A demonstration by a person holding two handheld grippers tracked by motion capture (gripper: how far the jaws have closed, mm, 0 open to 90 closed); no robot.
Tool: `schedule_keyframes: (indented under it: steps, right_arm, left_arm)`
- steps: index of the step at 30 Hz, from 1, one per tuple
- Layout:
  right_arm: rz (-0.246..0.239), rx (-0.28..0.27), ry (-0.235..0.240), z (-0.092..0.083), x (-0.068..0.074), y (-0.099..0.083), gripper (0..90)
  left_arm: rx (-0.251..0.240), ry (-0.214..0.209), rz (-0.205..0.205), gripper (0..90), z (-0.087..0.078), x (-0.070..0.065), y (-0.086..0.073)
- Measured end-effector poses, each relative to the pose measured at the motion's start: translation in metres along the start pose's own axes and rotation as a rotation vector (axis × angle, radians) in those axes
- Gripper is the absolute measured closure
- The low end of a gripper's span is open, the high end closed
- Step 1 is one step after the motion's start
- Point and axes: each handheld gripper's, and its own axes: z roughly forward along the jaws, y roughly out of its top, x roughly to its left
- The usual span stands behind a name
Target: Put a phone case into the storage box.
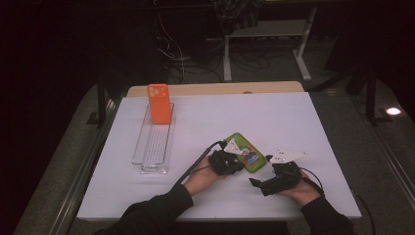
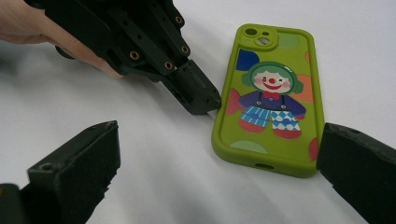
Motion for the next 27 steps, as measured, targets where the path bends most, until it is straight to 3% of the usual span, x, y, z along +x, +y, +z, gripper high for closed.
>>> schedule_keyframes:
  steps: [3,5,6,9,11,14,18,22,27]
  right_arm:
    - [0.002,0.001,0.001,0.0,0.0,0.0,0.0]
    - [0.003,0.003,0.002,0.0,0.0,0.0,0.0]
    - [0.003,0.003,0.002,0.0,0.0,0.0,0.0]
    - [0.001,0.001,0.001,0.0,0.0,0.0,0.0]
    - [0.002,0.003,0.0,0.0,0.0,0.0,0.0]
    - [0.009,0.008,0.001,0.0,0.0,0.0,0.0]
    - [0.011,0.012,-0.002,0.0,0.0,0.0,0.0]
    - [0.008,0.01,-0.006,0.001,-0.001,0.001,0.0]
    - [0.015,0.017,-0.015,0.0,0.0,0.001,0.0]
  left_arm:
    - [-0.005,0.0,-0.002,89.9,-0.004,0.002,-0.001]
    - [-0.042,-0.009,-0.027,88.9,-0.011,0.004,-0.002]
    - [-0.031,-0.014,-0.019,85.5,-0.017,0.008,-0.002]
    - [-0.071,-0.001,-0.048,77.1,-0.032,0.013,-0.005]
    - [-0.07,0.009,-0.039,68.0,-0.044,0.016,-0.009]
    - [-0.075,0.016,-0.06,56.5,-0.058,0.017,-0.017]
    - [-0.077,0.037,-0.057,43.5,-0.075,0.021,-0.032]
    - [-0.067,0.044,-0.056,32.5,-0.087,0.023,-0.045]
    - [-0.09,0.048,-0.095,18.2,-0.092,0.023,-0.054]
